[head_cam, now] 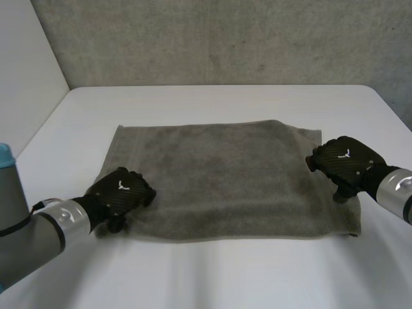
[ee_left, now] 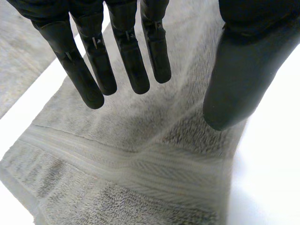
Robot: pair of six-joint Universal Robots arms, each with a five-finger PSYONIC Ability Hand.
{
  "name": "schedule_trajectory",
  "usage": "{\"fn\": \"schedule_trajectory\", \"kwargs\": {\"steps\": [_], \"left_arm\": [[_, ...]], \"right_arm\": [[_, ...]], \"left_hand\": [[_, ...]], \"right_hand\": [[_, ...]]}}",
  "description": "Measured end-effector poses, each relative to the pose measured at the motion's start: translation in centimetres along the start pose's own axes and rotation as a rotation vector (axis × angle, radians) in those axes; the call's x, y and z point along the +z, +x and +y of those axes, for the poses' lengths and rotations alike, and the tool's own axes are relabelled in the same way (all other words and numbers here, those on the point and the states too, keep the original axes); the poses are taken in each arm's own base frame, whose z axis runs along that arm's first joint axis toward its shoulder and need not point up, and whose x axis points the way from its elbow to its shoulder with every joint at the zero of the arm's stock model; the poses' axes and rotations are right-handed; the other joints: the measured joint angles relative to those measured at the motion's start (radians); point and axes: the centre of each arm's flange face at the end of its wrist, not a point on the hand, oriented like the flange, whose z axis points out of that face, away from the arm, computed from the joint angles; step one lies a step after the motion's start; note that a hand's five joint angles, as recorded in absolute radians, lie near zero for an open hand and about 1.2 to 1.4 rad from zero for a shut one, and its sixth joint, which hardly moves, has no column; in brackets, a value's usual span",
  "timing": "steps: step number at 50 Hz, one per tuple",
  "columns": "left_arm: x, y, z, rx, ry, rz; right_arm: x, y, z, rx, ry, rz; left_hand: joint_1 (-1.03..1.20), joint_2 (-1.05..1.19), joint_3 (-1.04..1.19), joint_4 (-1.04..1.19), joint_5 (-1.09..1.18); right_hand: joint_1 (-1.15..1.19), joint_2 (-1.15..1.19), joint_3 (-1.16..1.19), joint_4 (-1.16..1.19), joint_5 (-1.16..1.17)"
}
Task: Fold the towel.
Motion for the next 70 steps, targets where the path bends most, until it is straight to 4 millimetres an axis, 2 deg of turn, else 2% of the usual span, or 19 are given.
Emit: {"fn": "schedule_trajectory", "kwargs": {"steps": [6,10,16,20,25,39,46,54,70], "left_arm": [[-2.1,0.6,-0.6,-0.067,0.026,-0.039],[-3.1,1.6,-0.1,-0.089,0.036,-0.064],[-3.3,2.5,1.4,-0.077,0.024,-0.128],[-3.0,2.4,2.5,-0.051,0.006,-0.213],[-2.5,2.0,3.5,-0.042,-0.018,-0.275],[-0.8,2.4,5.1,-0.064,-0.065,-0.244],[0.0,2.0,5.3,-0.057,-0.058,-0.25],[1.0,1.3,5.4,-0.053,-0.053,-0.256],[2.6,-0.2,5.6,-0.041,-0.057,-0.305]], "right_arm": [[-2.2,-1.5,-0.4,0.003,-0.011,0.007],[-2.9,-2.4,0.6,0.023,-0.053,0.009],[-3.1,-2.5,2.2,0.047,-0.091,0.035],[-3.0,-2.0,3.4,0.063,-0.105,0.065],[-2.8,-1.8,4.5,0.077,-0.116,0.082],[-1.7,-3.5,7.1,0.142,-0.174,0.015],[-0.9,-3.5,7.8,0.133,-0.164,0.026],[-0.3,-2.9,8.0,0.116,-0.142,0.053],[0.7,-1.5,7.4,0.066,-0.08,0.123]], "left_hand": [[-0.043,-0.029,-0.035,-0.037,-0.038],[-0.067,-0.057,-0.076,-0.063,-0.065],[-0.2,-0.2,-0.213,-0.205,-0.203],[-0.298,-0.298,-0.31,-0.296,-0.309],[-0.314,-0.306,-0.325,-0.309,-0.328],[-0.314,-0.306,-0.325,-0.309,-0.328],[-0.314,-0.306,-0.325,-0.309,-0.331],[-0.314,-0.306,-0.325,-0.309,-0.329],[-0.31,-0.303,-0.317,-0.306,-0.328]], "right_hand": [[-0.108,-0.129,-0.117,-0.123,-0.124],[-0.12,-0.141,-0.133,-0.137,-0.143],[-0.13,-0.15,-0.147,-0.148,-0.156],[-0.139,-0.16,-0.162,-0.165,-0.165],[-0.139,-0.16,-0.162,-0.165,-0.165],[-0.139,-0.159,-0.162,-0.165,-0.151],[-0.125,-0.149,-0.122,-0.12,-0.077],[-0.025,-0.057,-0.037,-0.038,-0.029],[0.201,0.178,0.194,0.193,0.214]]}}
